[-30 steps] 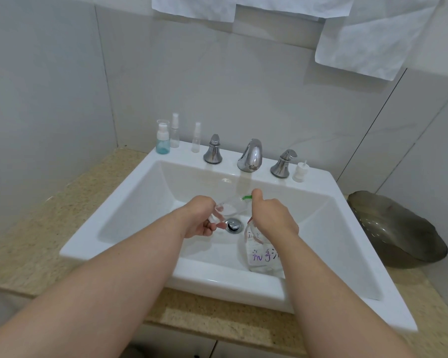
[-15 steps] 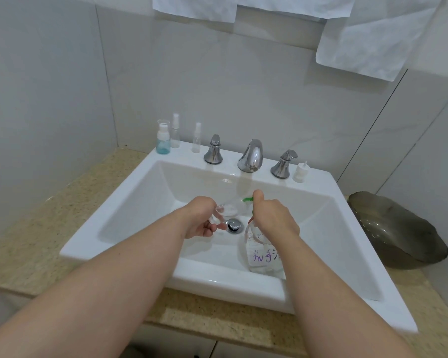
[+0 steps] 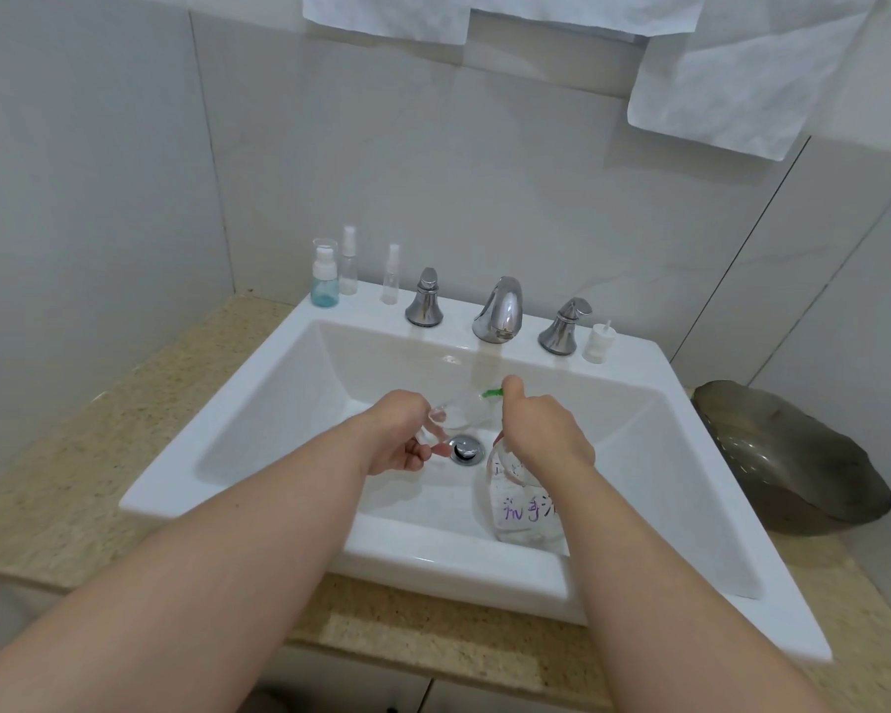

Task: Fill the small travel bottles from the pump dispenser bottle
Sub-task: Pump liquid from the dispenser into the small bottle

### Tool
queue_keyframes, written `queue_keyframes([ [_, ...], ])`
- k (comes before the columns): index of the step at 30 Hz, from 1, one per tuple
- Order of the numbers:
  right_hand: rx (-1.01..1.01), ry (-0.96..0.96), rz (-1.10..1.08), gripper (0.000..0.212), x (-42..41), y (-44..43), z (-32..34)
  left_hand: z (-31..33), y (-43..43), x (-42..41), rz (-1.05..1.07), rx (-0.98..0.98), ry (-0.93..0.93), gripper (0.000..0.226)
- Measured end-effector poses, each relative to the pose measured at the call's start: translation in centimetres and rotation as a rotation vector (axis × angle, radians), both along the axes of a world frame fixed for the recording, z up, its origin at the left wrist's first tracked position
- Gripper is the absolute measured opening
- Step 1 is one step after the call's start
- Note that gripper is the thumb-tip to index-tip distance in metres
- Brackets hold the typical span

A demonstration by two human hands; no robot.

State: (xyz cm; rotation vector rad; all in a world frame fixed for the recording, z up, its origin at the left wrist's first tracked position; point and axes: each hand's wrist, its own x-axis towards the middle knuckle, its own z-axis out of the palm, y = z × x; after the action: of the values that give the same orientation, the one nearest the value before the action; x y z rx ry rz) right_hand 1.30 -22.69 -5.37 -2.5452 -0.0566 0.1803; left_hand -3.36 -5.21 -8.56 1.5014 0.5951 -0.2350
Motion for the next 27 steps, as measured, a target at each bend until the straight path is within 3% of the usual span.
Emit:
queue_keyframes([
  [11, -0.014, -0.007, -0.004, 0.062, 0.07, -0.10, -0.15, -0.09, 0.02, -0.04, -0.003, 0.007, 0.013, 0.027],
  [18, -0.059, -0.018, -0.009, 0.085, -0.30, -0.26, 0.07, 0.01, -0.01, -0.07, -0.003, -0.001, -0.003, 0.024],
  [27, -0.016, -0.014, -0.013, 0.064, 0.18, 0.01, -0.25, -0.02, -0.02, -0.01, 0.003, 0.001, 0.000, 0.022],
])
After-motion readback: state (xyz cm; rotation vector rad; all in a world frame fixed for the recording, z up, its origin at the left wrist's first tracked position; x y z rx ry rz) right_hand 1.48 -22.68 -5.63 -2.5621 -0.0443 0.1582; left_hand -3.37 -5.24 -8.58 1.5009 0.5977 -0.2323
